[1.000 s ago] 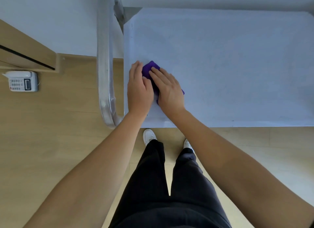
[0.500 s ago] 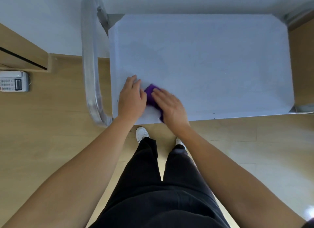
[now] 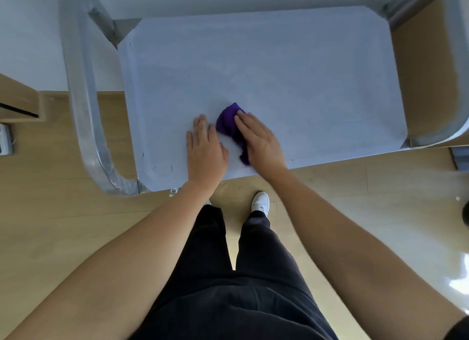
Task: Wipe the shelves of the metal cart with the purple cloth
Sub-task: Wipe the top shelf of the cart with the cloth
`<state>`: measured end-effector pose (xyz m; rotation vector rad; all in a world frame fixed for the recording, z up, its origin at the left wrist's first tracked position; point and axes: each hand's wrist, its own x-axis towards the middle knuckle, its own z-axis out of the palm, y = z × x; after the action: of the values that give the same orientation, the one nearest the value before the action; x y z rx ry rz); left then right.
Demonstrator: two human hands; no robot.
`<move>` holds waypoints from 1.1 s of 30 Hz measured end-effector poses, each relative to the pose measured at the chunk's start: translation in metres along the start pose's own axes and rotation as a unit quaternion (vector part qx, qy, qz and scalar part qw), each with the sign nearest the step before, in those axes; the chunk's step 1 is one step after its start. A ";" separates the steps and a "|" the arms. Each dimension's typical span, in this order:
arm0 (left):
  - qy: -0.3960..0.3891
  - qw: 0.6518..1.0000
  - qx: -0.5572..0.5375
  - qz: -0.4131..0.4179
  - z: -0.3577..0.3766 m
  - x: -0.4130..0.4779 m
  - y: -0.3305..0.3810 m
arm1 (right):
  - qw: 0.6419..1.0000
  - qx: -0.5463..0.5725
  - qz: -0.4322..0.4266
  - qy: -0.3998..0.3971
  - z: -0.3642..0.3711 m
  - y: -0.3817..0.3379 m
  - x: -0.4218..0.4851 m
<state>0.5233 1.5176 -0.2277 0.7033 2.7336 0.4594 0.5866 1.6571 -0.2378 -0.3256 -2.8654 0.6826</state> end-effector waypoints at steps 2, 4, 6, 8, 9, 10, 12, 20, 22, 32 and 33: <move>0.004 1.000 0.012 0.012 0.002 -0.001 -0.001 | 0.998 -0.024 0.042 0.037 -0.015 0.035 0.000; 0.004 1.000 0.016 0.020 0.004 -0.001 -0.002 | 0.983 -0.023 0.163 0.077 -0.031 0.064 -0.003; 0.011 1.000 0.018 0.023 0.004 -0.001 -0.003 | 0.951 -0.024 0.286 0.114 -0.036 0.071 -0.005; 0.015 1.000 0.019 0.019 0.006 0.000 -0.002 | 0.923 -0.039 0.354 0.145 -0.028 0.052 0.002; 0.015 1.000 0.018 0.017 0.006 0.000 -0.002 | 0.920 -0.038 0.360 0.149 -0.020 0.036 0.007; 0.015 1.000 0.017 0.014 0.007 -0.001 -0.001 | 0.929 -0.032 0.340 0.141 -0.011 0.018 0.011; 0.015 1.000 0.015 0.011 0.006 0.000 -0.002 | 0.968 -0.023 0.234 0.088 0.011 -0.015 0.015; 0.050 0.998 0.024 0.039 -0.009 0.018 -0.025 | 0.993 -0.039 0.107 0.042 -0.006 0.023 0.043; 0.060 0.997 0.025 0.032 -0.014 0.032 -0.033 | 0.968 -0.028 0.234 0.084 -0.015 0.038 0.060; 0.086 0.995 0.042 0.036 -0.010 0.061 -0.049 | 0.997 -0.043 0.060 -0.013 0.041 -0.031 0.121; 0.087 0.994 0.043 0.041 -0.011 0.061 -0.052 | 0.998 -0.045 0.047 -0.019 0.036 -0.019 0.123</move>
<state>0.4469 1.5030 -0.2483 0.8373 2.9097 0.4430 0.4575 1.6563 -0.2464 -0.4675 -2.9386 0.5836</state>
